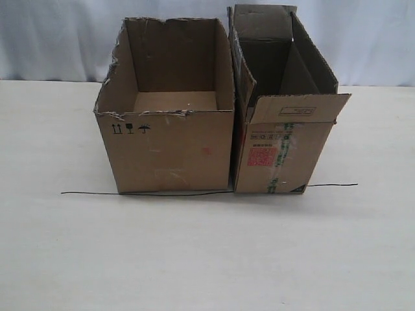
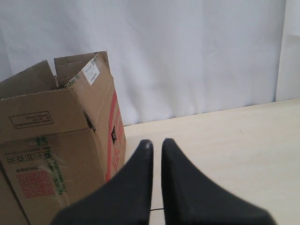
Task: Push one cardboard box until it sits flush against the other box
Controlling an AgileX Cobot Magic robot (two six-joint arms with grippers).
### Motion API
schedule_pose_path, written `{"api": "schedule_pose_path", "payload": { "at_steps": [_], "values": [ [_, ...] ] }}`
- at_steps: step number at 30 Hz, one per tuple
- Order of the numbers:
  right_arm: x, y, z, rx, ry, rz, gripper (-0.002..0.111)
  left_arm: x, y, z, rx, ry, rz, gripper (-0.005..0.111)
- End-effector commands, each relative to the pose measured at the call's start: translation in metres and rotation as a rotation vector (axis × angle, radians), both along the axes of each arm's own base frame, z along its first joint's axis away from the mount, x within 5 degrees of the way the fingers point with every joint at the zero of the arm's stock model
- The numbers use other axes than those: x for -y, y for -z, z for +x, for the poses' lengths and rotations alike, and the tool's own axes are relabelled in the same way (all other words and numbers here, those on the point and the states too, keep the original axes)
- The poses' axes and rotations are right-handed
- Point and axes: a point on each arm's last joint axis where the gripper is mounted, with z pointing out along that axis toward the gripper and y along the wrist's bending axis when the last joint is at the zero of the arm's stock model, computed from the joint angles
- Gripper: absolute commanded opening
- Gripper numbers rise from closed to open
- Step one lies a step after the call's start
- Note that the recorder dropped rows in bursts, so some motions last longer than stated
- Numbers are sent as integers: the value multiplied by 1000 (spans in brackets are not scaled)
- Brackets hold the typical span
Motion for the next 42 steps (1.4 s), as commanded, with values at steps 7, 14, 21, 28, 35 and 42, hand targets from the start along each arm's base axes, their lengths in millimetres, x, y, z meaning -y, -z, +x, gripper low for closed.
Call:
{"api": "schedule_pose_path", "payload": {
  "at_steps": [7, 14, 21, 28, 35, 42],
  "values": [
    [1, 1, 0, 7, 8, -6, 5, -1, -2, 0, 27, -6, -22, 0],
    [1, 1, 0, 7, 8, -6, 5, -1, -2, 0, 27, -6, -22, 0],
    [1, 1, 0, 7, 8, -6, 5, -1, -2, 0, 28, -6, -27, 0],
    [1, 1, 0, 7, 8, -6, 5, -1, -2, 0, 28, -6, -27, 0],
    [1, 1, 0, 7, 8, -6, 5, -1, -2, 0, 28, -6, -27, 0],
    [1, 1, 0, 7, 8, -6, 5, -1, -2, 0, 28, -6, -27, 0]
  ]
}}
